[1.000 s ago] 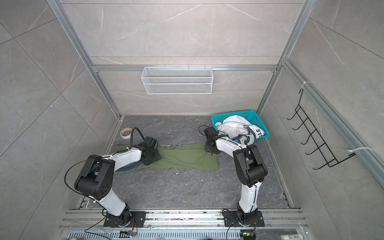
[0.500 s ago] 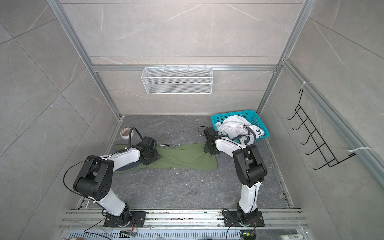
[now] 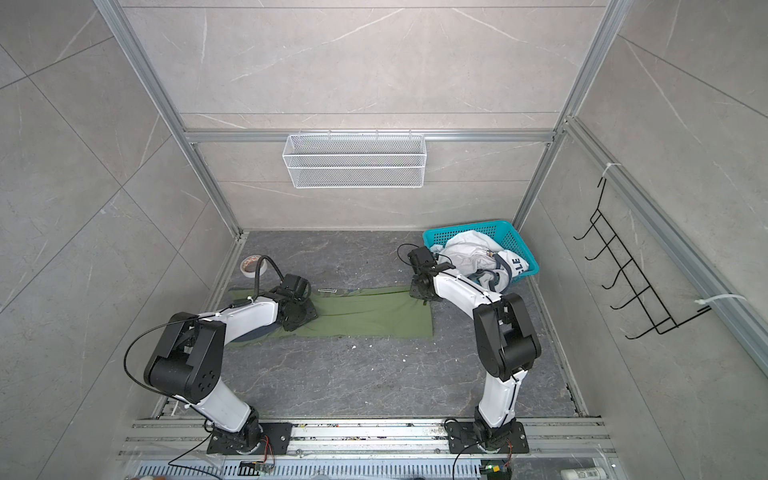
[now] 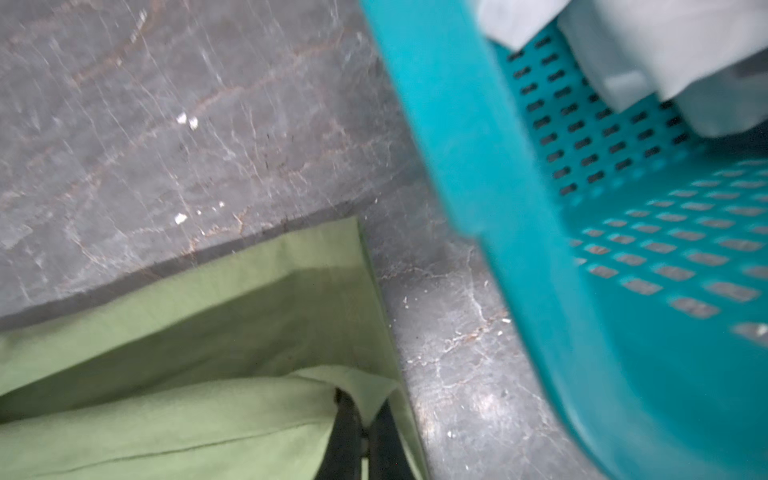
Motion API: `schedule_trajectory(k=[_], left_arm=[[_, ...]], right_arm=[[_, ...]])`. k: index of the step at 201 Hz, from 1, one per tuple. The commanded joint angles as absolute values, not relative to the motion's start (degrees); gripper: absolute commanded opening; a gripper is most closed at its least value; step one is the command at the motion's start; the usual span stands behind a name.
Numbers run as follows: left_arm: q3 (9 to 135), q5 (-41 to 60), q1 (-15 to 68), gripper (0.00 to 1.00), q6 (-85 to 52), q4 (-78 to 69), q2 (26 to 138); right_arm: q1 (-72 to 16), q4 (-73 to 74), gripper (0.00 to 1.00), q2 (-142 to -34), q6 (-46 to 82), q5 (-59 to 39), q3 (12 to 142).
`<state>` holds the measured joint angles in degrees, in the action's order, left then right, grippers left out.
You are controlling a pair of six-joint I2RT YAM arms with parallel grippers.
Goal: Fold and stack the tank tops
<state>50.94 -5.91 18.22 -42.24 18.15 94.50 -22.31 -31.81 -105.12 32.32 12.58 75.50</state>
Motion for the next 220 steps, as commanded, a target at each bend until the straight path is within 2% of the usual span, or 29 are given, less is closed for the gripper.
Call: schedule_trajectory(k=[1, 51, 74, 88, 100, 117, 134, 184, 220], left_arm=[[48.70, -9.22, 16.97, 0.56, -40.49, 23.77, 93.86], [48.51, -9.46, 16.96, 0.58, -39.90, 23.65, 92.29], [49.15, -8.93, 16.96, 0.59, -39.88, 23.95, 91.80], [50.22, -8.49, 16.89, 0.61, -39.73, 24.46, 91.53], [51.68, -8.05, 16.89, 0.62, -39.55, 25.17, 91.26], [54.07, -7.87, 16.91, 0.64, -39.11, 26.55, 90.75], [57.26, -7.75, 16.96, 0.67, -38.31, 28.90, 90.32], [60.64, -5.61, 18.32, 0.70, -37.58, 31.01, 87.71], [60.46, -2.70, 18.74, 0.68, -37.79, 27.81, 91.44]], right_arm=[[-22.05, -34.63, 0.01, -107.09, 32.27, 16.33, 78.14], [-22.05, -36.77, 0.03, -110.99, 32.25, 19.55, 82.11], [-22.11, -37.53, 0.09, -111.62, 32.42, 20.11, 82.31], [-22.26, -37.53, 0.16, -111.76, 32.11, 19.61, 82.01], [-22.39, -37.69, 0.30, -111.57, 31.92, 19.68, 81.73], [-22.42, -37.94, 0.43, -110.09, 31.36, 20.03, 81.07], [-22.71, -38.33, 0.52, -107.07, 30.47, 19.75, 79.89], [-28.21, -36.91, 0.55, -94.80, 33.55, 9.99, 67.83], [-33.03, -31.96, 0.55, -92.07, 39.42, 3.90, 59.42]])
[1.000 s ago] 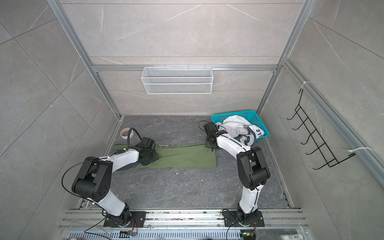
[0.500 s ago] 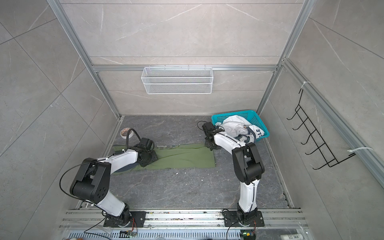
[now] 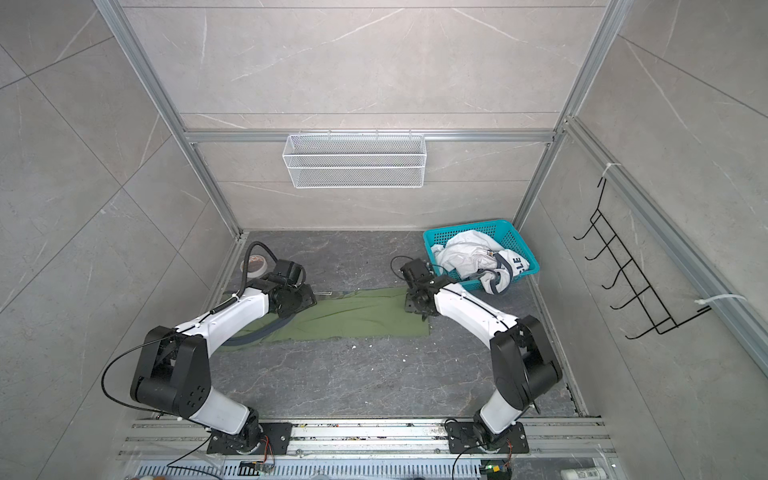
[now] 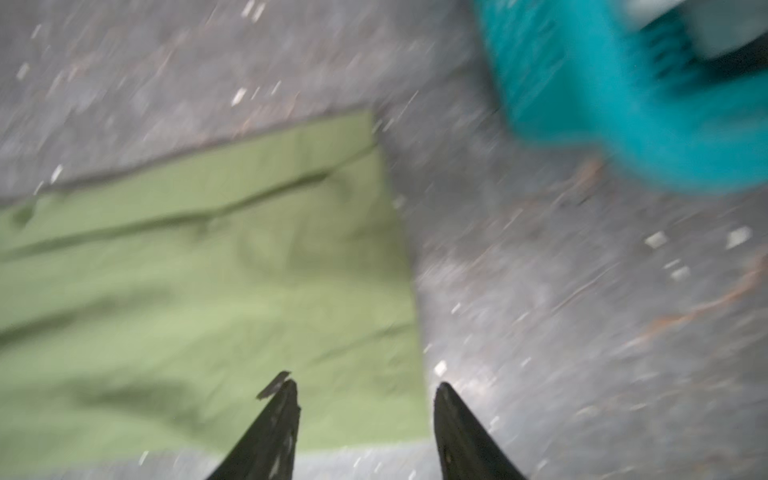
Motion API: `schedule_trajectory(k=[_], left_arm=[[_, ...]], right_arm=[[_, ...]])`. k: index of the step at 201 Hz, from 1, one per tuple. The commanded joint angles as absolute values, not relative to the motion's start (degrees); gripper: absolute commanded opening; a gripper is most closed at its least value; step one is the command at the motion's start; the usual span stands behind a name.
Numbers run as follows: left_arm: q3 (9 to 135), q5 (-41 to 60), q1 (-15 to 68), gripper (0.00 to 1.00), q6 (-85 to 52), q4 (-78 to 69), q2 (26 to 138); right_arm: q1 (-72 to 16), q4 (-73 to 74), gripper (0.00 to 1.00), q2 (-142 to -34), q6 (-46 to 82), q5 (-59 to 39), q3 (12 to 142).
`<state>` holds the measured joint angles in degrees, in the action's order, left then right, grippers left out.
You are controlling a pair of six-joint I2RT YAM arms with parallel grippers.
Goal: Fold and stack the tank tops
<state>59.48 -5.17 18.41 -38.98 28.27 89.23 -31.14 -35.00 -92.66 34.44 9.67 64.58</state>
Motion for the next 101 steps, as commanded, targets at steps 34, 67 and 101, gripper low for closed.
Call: schedule_trajectory(k=[34, 67, 101], left_arm=[[61.88, -2.86, 18.24, 0.65, -36.87, 23.79, 96.70], [62.80, -4.30, 15.16, 0.63, -36.31, 21.75, 101.16], [63.54, -4.95, 11.62, 0.63, -34.99, 22.33, 104.92]], right_arm=[[-33.09, -27.38, 0.55, -94.15, 41.33, 3.09, 55.22], [-30.30, -26.75, 0.56, -97.14, 41.61, 5.99, 53.45], [-25.30, -26.16, 0.55, -98.39, 40.95, 6.30, 50.85]])
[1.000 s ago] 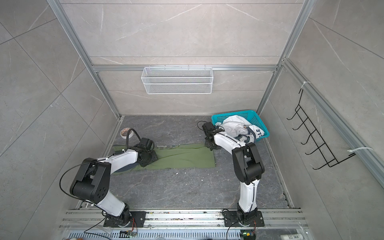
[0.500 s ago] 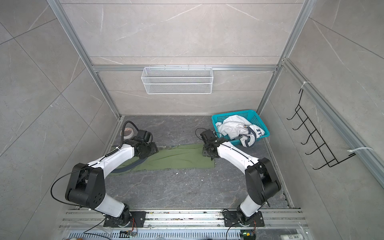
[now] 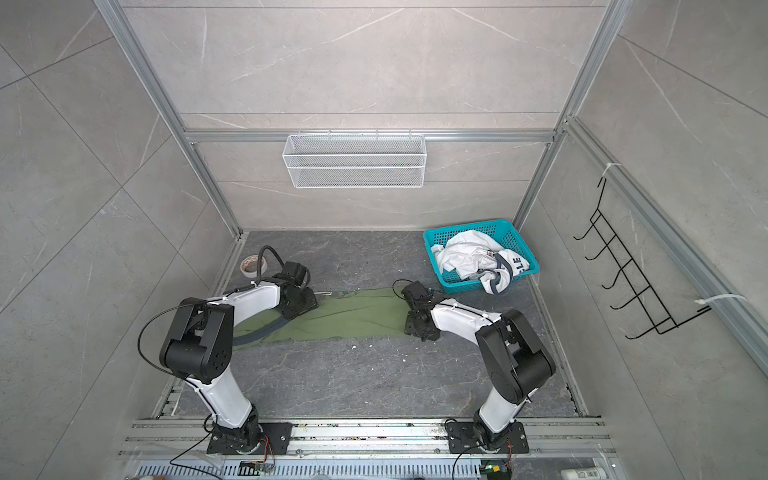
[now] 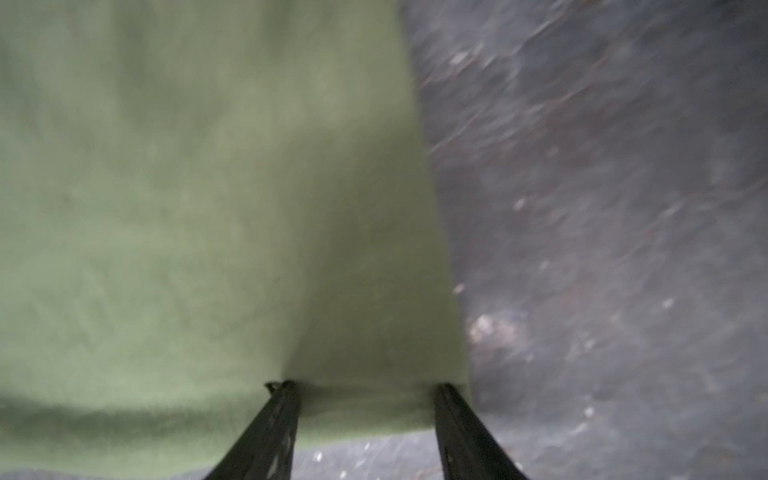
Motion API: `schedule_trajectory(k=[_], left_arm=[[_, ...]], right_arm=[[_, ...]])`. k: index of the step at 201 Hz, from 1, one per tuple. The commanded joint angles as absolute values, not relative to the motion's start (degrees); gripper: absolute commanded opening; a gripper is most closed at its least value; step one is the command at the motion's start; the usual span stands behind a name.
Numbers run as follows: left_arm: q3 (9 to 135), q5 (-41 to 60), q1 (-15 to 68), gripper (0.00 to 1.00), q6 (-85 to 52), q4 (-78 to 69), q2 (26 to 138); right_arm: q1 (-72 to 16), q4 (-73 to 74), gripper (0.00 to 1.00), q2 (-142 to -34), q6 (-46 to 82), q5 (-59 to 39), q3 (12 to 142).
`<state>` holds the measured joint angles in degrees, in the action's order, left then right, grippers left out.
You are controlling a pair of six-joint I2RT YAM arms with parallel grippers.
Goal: Fold and stack the tank tops
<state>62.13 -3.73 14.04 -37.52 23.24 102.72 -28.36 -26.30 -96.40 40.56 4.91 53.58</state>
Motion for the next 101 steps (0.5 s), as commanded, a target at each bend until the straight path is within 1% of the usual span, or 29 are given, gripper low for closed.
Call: schedule_trajectory(k=[1, 31, 47, 57, 71, 101], left_arm=[[63.54, -4.94, 11.56, 0.63, -34.90, 22.33, 104.97], [64.68, -4.20, 11.37, 0.66, -33.48, 24.02, 104.90], [65.28, -3.22, 11.53, 0.72, -33.15, 24.89, 103.11], [65.88, -2.43, 11.80, 0.77, -32.67, 25.84, 101.64], [67.23, -1.87, 12.56, 0.80, -32.27, 27.92, 99.40], [67.69, -3.06, 16.14, 0.85, -33.27, 31.10, 93.06]], right_arm=[[-25.30, -26.18, 0.55, -98.37, 40.91, 6.15, 50.87], [-25.29, -27.20, 0.55, -97.14, 40.96, 7.14, 50.95], [-25.23, -27.68, 0.55, -95.36, 40.23, 7.56, 51.15], [-25.31, -27.98, 0.56, -93.76, 39.46, 6.35, 51.45], [-25.59, -29.40, 0.57, -91.54, 38.62, 5.04, 52.30], [-29.33, -31.64, 0.67, -86.71, 36.49, 4.96, 54.67]])
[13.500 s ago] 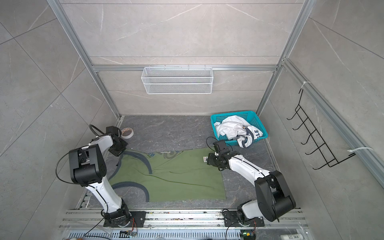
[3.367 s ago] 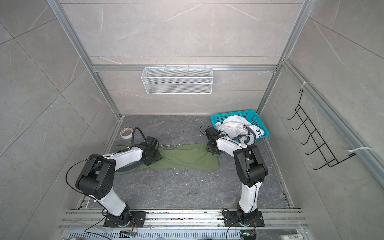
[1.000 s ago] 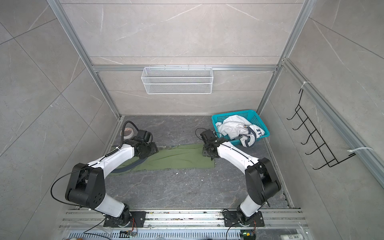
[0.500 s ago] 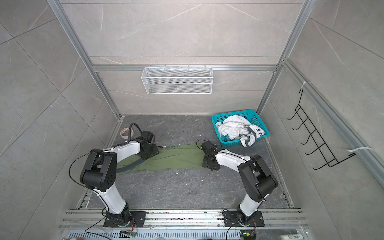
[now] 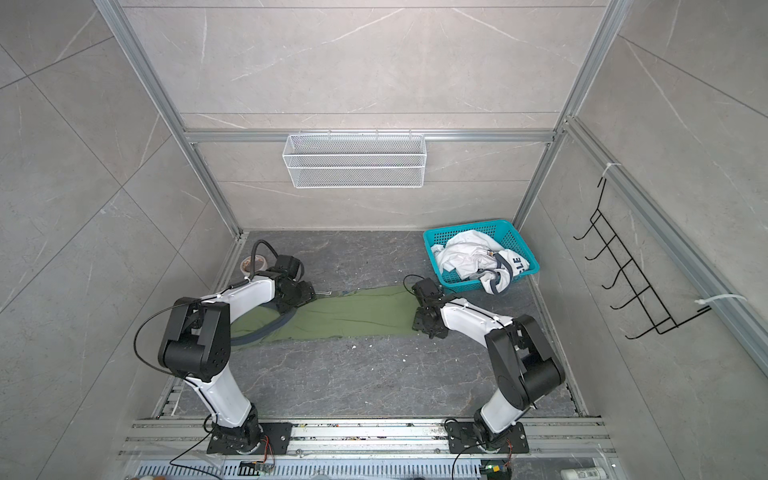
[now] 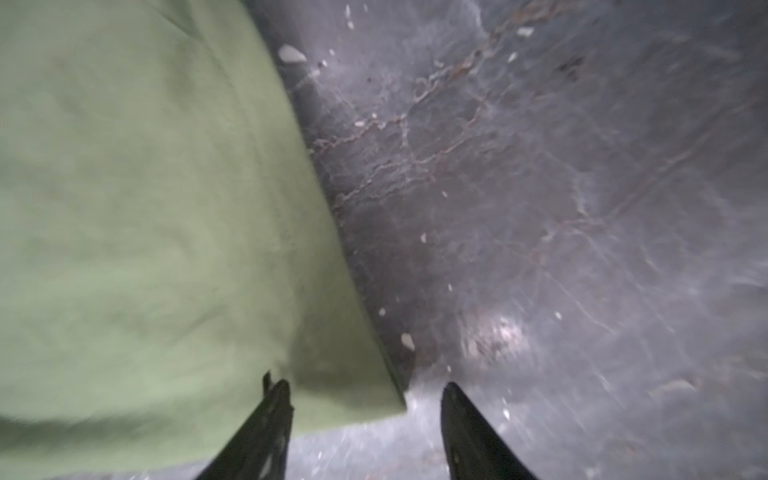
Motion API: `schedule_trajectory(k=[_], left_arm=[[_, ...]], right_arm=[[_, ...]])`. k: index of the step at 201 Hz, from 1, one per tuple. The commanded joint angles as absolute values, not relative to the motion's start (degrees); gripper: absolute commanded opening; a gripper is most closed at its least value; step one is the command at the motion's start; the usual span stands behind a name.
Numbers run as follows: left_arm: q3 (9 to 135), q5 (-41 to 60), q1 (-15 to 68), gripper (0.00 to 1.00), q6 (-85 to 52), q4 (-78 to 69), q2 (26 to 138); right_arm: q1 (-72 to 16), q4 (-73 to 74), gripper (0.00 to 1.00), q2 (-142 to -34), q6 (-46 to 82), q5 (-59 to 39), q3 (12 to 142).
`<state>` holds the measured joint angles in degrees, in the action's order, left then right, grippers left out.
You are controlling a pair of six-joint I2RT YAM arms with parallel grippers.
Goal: Fold and stack the tank tops
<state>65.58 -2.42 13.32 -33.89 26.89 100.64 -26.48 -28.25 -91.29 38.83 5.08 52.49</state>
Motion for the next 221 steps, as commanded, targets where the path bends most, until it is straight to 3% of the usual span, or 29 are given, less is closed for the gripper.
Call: schedule_trajectory(k=[1, 40, 105, 169, 205, 221], left_arm=[[67.68, -3.11, 16.14, 0.85, -33.38, 31.29, 92.85], [65.04, -3.69, 20.87, 0.83, -36.63, 30.85, 91.80], [63.98, -1.84, 27.13, 0.79, -39.15, 26.48, 101.26], [63.02, 0.25, 36.51, 0.80, -43.25, 24.96, 102.70], [61.66, -0.27, 39.07, 0.80, -45.00, 26.73, 96.04], [59.77, -5.51, 38.86, 0.81, -46.21, 30.51, 89.57]], right_arm=[[-29.48, -31.64, 0.67, -86.64, 36.44, 4.99, 54.80], [-32.52, -30.14, 0.70, -93.76, 35.29, 2.89, 61.86], [-32.96, -29.75, 0.69, -108.06, 36.62, 0.80, 70.16], [-26.56, -30.09, 0.69, -98.10, 44.83, 5.33, 52.68], [-22.49, -31.70, 0.69, -90.22, 46.22, 7.32, 46.94], [-21.72, -32.85, 0.69, -88.14, 46.37, 8.33, 46.28]])
